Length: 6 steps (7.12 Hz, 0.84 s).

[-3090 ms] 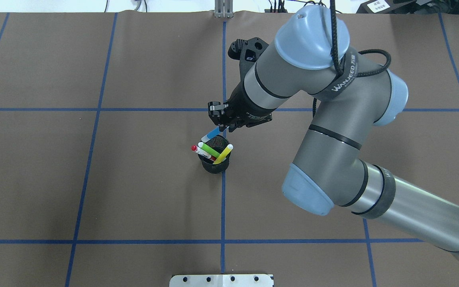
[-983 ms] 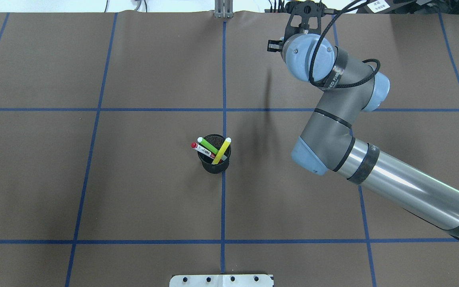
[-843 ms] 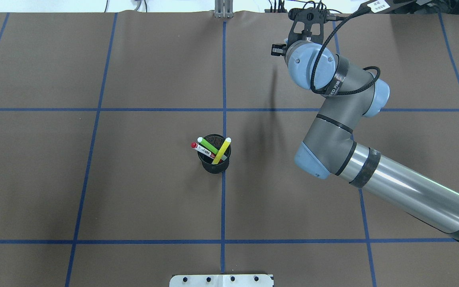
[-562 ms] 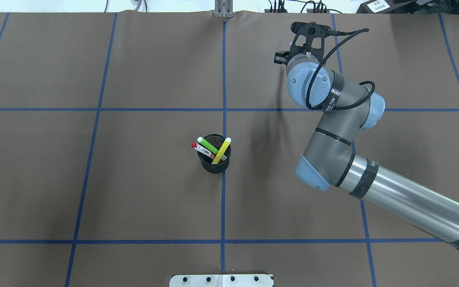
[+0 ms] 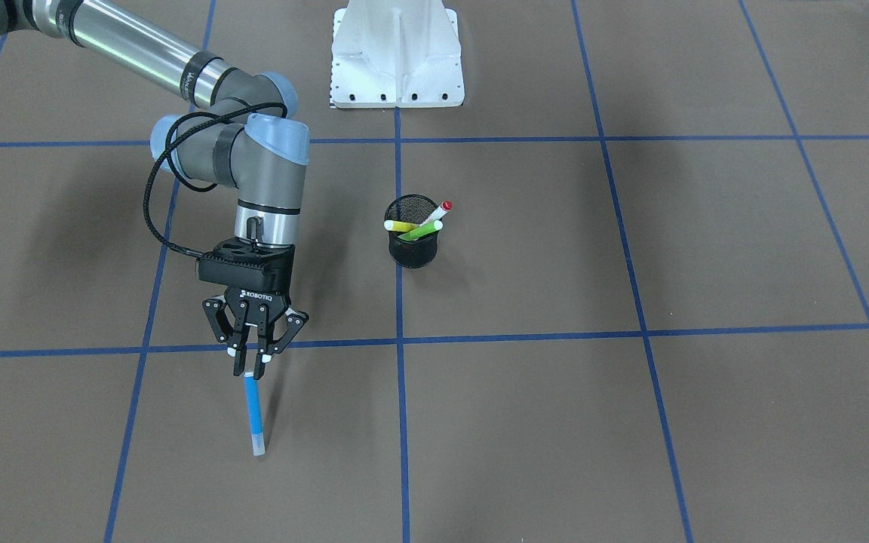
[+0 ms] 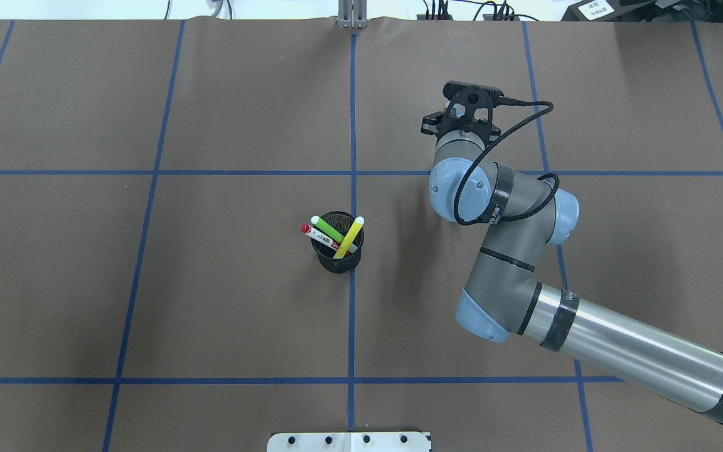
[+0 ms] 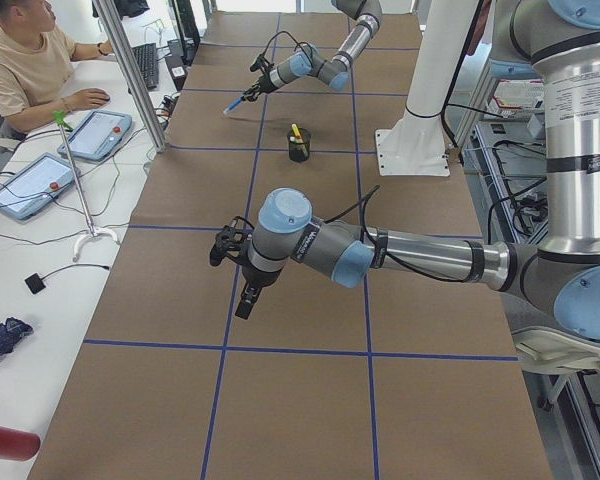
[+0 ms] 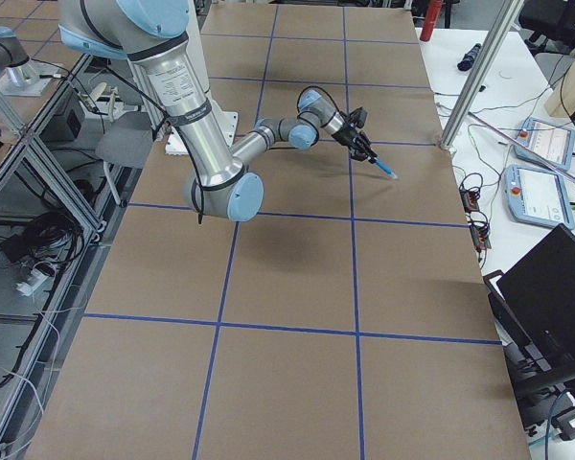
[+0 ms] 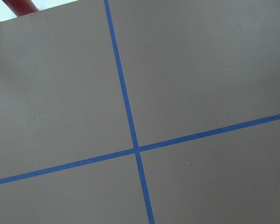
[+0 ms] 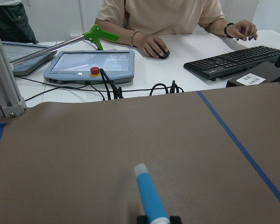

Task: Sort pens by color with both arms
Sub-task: 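Lift the blue marker out of the cup and carry it farther away, then lower the blue marker onto the table and open the right gripper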

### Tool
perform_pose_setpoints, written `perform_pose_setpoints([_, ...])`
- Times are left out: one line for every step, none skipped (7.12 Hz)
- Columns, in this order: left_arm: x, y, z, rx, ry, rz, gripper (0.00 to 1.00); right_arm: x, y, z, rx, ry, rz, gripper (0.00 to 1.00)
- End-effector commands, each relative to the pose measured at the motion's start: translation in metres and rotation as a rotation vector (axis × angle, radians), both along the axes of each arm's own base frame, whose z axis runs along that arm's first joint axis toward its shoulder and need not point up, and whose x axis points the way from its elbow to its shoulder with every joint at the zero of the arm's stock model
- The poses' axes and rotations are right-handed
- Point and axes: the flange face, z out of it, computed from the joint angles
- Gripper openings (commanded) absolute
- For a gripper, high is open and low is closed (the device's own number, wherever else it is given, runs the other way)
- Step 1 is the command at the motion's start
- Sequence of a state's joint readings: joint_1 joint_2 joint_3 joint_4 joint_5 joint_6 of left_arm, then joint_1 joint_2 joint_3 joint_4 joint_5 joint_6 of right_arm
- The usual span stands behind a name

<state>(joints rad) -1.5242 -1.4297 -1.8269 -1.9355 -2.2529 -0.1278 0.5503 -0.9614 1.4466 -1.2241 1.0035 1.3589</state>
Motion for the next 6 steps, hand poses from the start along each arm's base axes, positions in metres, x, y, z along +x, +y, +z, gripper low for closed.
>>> perform_pose_setpoints([0.0, 0.0, -0.001, 0.002, 0.0, 0.0, 1.0, -0.004, 0.001, 0.002, -0.001, 0.006, 0.0, 0.97])
perform_pose_setpoints([0.0, 0.0, 0.0, 0.001, 0.0, 0.0, 1.0, -0.004, 0.001, -0.002, 0.003, 0.002, -0.003, 0.98])
perform_pose_setpoints([0.0, 0.0, -0.001, 0.0, 0.003, 0.0, 1.0, 0.0, -0.001, -0.012, 0.009, -0.007, -0.014, 0.98])
perform_pose_setpoints([0.001, -0.003, -0.004, 0.007, 0.001, 0.0, 1.0, 0.007, -0.005, -0.025, 0.009, -0.019, -0.043, 0.98])
perform_pose_setpoints([0.001, -0.005, -0.009, 0.016, 0.004, -0.005, 1.0, 0.019, -0.005, -0.042, 0.0, -0.051, -0.089, 0.98])
perform_pose_setpoints([0.002, -0.007, -0.014, 0.045, 0.01, 0.002, 1.0, 0.032, -0.004, -0.058, -0.017, -0.086, -0.121, 0.98])
